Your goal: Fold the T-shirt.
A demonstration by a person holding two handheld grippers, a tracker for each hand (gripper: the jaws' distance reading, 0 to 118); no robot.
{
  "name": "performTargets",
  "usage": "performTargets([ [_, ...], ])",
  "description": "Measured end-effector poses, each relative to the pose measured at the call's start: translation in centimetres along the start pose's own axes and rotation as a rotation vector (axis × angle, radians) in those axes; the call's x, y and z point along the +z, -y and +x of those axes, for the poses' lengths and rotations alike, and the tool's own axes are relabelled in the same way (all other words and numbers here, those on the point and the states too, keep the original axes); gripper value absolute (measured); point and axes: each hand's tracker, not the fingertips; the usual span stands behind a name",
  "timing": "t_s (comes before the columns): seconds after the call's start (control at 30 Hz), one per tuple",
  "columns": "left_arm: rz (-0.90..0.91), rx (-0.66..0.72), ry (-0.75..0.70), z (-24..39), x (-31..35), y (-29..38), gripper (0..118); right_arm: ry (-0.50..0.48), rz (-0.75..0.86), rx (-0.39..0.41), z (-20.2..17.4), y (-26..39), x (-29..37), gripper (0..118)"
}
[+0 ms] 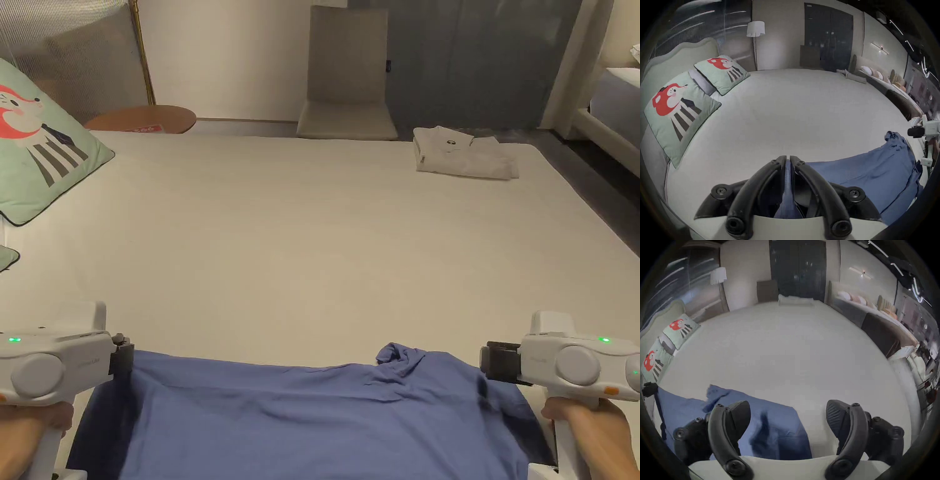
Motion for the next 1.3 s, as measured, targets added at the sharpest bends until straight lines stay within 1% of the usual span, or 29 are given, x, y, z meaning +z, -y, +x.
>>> performTargets([
  [0.07,0.002,-0.007,0.000,-0.2,0.0,0.0,2,-0.022,-0.027,0.010,-0.3,0.0,-1.8,98],
  [0.13,-0.002,-0.002,0.000,-0.2,-0.1,0.1,2,-0.021,-0.057,0.034,-1.1,0.2,-2.6,92],
  [0.17,-0.001,0.004,0.005,-0.4,0.0,0.2,2,-0.019,-0.071,0.064,-1.6,0.4,-3.0,88],
  [0.2,-0.001,0.006,0.006,-0.5,-0.1,0.2,2,-0.011,-0.072,0.083,-2.2,0.7,-2.7,78],
  [0.23,-0.005,0.008,0.007,-0.4,-0.2,0.2,2,-0.002,-0.076,0.097,-2.6,1.0,-2.8,64],
  [0.3,-0.008,0.010,0.007,-0.5,-0.2,0.4,2,-0.006,-0.079,0.098,-2.9,1.6,-2.8,39],
  [0.37,-0.015,0.015,0.009,-0.5,-0.2,0.6,2,-0.020,-0.038,0.079,-3.3,2.2,-0.9,26],
  [0.4,-0.018,0.019,0.017,-0.5,0.0,0.7,2,-0.038,-0.038,0.076,-3.3,2.2,-0.6,10],
  [0.43,-0.022,0.018,0.025,-0.5,0.1,0.8,2,-0.043,-0.030,0.066,-3.4,2.4,0.0,5],
  [0.47,-0.024,0.013,0.022,-0.3,0.3,0.9,2,-0.019,0.004,0.074,-3.0,2.3,0.1,5],
  [0.5,-0.023,0.010,0.019,-0.2,0.5,1.1,2,-0.017,0.036,0.083,-3.0,2.4,0.9,5],
  [0.7,-0.010,0.025,0.011,-0.5,2.8,1.9,2,-0.094,0.167,0.050,-1.9,3.2,8.0,5],
  [0.83,0.020,0.042,0.010,-0.9,5.8,3.1,2,-0.127,0.243,0.043,-0.9,4.9,13.6,5],
  [0.87,0.028,0.048,0.011,-1.1,6.7,3.5,2,-0.133,0.264,0.025,-0.5,5.5,15.0,5],
  [0.93,0.038,0.060,0.015,-1.3,8.5,4.4,2,-0.156,0.287,0.014,0.0,6.8,17.2,5],
  [1.07,0.055,0.079,0.025,-2.1,11.7,7.1,2,-0.174,0.311,0.020,0.7,10.3,21.0,5],
  [1.13,0.053,0.080,0.027,-2.5,12.9,8.7,2,-0.192,0.313,0.010,0.8,11.9,22.1,5],
  [1.3,0.034,0.084,0.036,-3.2,14.6,13.3,2,-0.193,0.281,-0.018,1.3,17.0,23.1,5],
])
